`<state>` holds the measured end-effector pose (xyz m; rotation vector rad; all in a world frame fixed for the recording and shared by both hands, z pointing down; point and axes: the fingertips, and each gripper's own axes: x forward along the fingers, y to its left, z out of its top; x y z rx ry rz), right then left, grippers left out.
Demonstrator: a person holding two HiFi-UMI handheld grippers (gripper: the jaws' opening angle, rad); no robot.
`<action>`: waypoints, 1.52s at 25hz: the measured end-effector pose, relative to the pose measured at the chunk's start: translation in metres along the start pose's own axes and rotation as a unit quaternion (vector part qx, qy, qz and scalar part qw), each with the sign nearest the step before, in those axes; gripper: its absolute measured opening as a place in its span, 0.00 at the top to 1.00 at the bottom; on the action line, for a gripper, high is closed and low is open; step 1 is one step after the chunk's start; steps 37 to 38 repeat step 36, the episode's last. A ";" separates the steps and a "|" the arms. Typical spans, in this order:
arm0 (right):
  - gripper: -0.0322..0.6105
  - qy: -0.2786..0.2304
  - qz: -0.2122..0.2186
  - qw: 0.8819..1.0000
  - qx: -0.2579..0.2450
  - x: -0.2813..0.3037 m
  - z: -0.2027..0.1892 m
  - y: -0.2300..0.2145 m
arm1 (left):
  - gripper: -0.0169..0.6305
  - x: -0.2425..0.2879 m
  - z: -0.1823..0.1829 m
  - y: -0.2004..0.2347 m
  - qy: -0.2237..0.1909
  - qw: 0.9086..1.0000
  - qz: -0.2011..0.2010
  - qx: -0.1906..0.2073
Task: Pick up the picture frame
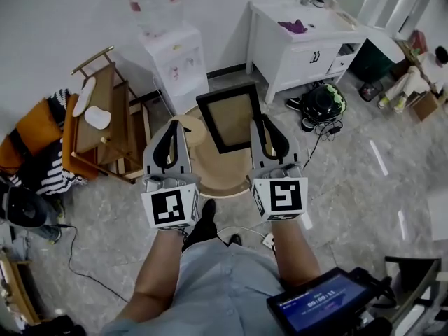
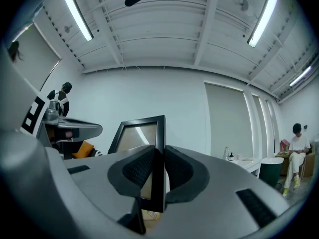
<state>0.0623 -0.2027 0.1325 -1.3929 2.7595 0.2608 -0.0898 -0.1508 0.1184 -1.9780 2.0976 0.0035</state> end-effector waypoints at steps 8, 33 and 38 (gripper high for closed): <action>0.83 -0.010 0.006 1.000 -0.012 -0.011 0.008 0.007 | 0.96 -0.011 0.018 0.000 -0.020 1.000 0.002 0.006; 0.83 -0.008 -0.002 1.000 0.003 -0.002 0.005 0.003 | 0.96 -0.003 0.014 0.002 -0.016 1.000 -0.008 0.008; 0.83 -0.010 -0.003 1.000 0.005 0.001 0.005 0.003 | 0.96 0.000 0.013 0.003 -0.015 1.000 -0.009 0.008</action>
